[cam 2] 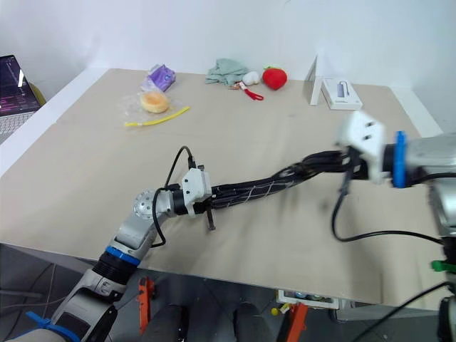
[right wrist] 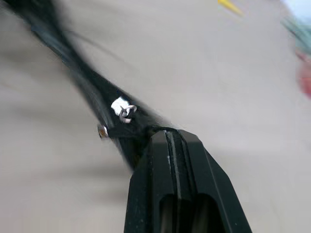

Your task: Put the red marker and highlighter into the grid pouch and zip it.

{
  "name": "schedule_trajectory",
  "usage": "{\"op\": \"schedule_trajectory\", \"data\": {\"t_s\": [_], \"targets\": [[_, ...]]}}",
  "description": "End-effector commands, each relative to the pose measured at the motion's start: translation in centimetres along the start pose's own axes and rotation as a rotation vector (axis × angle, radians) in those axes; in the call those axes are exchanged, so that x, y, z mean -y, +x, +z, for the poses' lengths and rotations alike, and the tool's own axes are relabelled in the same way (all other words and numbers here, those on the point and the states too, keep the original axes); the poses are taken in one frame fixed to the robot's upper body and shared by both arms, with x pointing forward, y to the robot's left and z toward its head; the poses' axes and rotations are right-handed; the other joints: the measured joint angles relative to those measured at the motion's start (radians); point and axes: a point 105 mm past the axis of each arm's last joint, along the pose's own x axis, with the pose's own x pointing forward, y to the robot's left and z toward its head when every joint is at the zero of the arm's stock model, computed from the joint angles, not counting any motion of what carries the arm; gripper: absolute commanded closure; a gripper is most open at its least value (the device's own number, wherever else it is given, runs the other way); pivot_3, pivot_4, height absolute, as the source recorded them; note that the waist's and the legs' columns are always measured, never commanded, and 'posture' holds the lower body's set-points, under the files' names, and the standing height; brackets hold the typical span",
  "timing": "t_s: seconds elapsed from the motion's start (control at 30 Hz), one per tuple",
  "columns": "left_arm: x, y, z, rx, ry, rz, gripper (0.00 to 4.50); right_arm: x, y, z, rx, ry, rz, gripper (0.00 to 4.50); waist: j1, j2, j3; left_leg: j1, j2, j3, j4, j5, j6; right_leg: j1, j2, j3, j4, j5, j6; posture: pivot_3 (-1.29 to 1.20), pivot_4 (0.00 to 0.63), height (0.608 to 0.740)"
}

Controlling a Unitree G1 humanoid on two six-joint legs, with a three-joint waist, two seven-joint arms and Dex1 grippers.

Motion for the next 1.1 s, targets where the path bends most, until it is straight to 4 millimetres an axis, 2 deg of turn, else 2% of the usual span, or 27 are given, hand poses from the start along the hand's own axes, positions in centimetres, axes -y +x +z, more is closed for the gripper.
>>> {"op": "schedule_trajectory", "data": {"t_s": [0.03,0.13,0.33,0.43,0.47,0.5,0.53,0.63,0.67,0.73,0.87,1.0,1.03,1.1], "targets": [[-0.1,0.1,0.9,0.028,0.031,-0.003,4.50,1.6,-2.3,0.1,-0.011,-0.033,-0.097,4.48,-0.005,0.000,0.000,0.000,0.000,0.000,0.000,0.000,0.000,0.000,0.000,0.000,0.000,0.000,0.000,0.00,0.150,0.730],[-0.1,0.1,0.9,0.026,0.032,-0.004,4.50,1.7,-2.8,-0.3,-0.019,-0.023,-0.116,4.48,-0.005,0.000,0.000,0.002,0.001,0.000,0.000,0.000,0.000,0.000,0.001,0.001,0.002,0.000,0.000,0.00,0.150,0.730],[-0.3,0.2,0.7,0.017,0.035,-0.003,4.50,0.7,-1.8,0.5,0.024,-0.011,-0.076,4.48,-0.005,0.001,0.000,0.003,0.000,0.000,0.000,0.002,0.002,0.000,0.001,0.001,0.005,0.000,0.000,0.00,0.150,0.730],[-0.5,0.0,0.6,0.006,0.020,-0.003,4.50,0.9,-1.6,0.8,0.055,0.023,-0.093,3.52,-0.005,0.001,0.000,0.003,0.000,0.000,0.000,0.002,0.001,0.000,0.001,0.001,0.005,0.000,0.001,0.00,0.150,0.730],[-0.5,-0.1,0.6,0.003,-0.003,-0.011,3.81,0.9,-1.5,1.0,0.071,0.038,-0.094,2.98,-0.005,0.001,0.000,0.003,0.000,0.000,0.000,0.002,0.001,0.000,0.001,0.001,0.005,0.000,0.001,0.00,0.150,0.730],[-0.5,-0.3,0.5,-0.004,-0.022,-0.017,3.52,0.8,-1.5,1.1,0.086,0.051,-0.095,2.57,-0.005,0.001,0.000,0.003,0.000,0.000,0.000,0.002,0.001,0.000,0.001,0.001,0.005,0.000,0.001,0.00,0.150,0.730],[-0.5,-0.4,0.4,-0.010,-0.034,-0.022,2.97,0.8,-1.4,1.3,0.096,0.060,-0.095,1.95,-0.005,0.001,0.000,0.003,0.000,0.000,0.000,0.002,0.001,0.000,0.001,0.001,0.005,0.000,0.000,0.00,0.150,0.730],[0.1,-0.9,0.1,-0.041,-0.082,-0.069,1.59,0.7,-1.2,1.3,0.107,0.081,-0.101,0.53,-0.005,0.001,0.000,0.003,0.000,0.000,0.000,0.002,0.001,0.000,0.001,0.001,0.006,0.000,0.000,0.00,0.150,0.730],[0.4,-1.1,0.0,-0.050,-0.111,-0.088,1.00,0.7,-1.1,1.3,0.115,0.093,-0.105,0.00,-0.005,0.001,0.000,0.003,0.000,0.000,0.000,0.002,0.001,0.000,0.001,0.001,0.006,0.000,0.000,0.00,0.150,0.730],[1.0,-1.6,0.0,-0.064,-0.172,-0.125,0.04,0.6,-0.9,1.2,0.128,0.120,-0.112,0.00,-0.005,0.001,0.000,0.003,0.000,0.000,0.000,0.002,0.001,0.000,0.001,0.001,0.006,0.000,0.000,0.00,0.150,0.730],[1.7,-2.3,0.4,-0.080,-0.251,-0.165,0.04,0.4,-0.6,0.9,0.131,0.149,-0.115,0.00,-0.005,0.001,0.000,0.003,0.000,0.000,0.000,0.002,0.001,0.000,0.001,0.001,0.006,0.000,0.000,0.00,0.150,0.730],[1.6,-3.2,1.2,-0.077,-0.335,-0.150,0.04,0.1,-0.2,-0.5,0.098,0.180,-0.137,0.00,-0.005,0.001,0.000,0.003,0.000,-0.001,0.000,0.002,0.001,0.000,0.001,0.000,0.006,-0.003,0.005,0.00,0.150,0.730],[1.1,-3.5,1.3,-0.076,-0.341,-0.115,0.04,0.1,-0.2,-0.7,0.094,0.191,-0.147,0.00,-0.005,0.001,0.000,0.003,0.000,0.000,0.000,0.002,0.001,0.000,0.001,0.001,0.006,-0.003,0.005,0.00,0.150,0.730],[-2.1,-5.4,1.1,-0.089,-0.346,0.093,0.04,0.5,-0.1,-2.6,0.039,0.235,-0.223,0.00,-0.004,0.000,0.000,0.003,0.000,0.000,0.000,0.002,0.001,0.000,0.001,0.001,0.006,-0.003,0.005,0.00,0.150,0.730]]}}
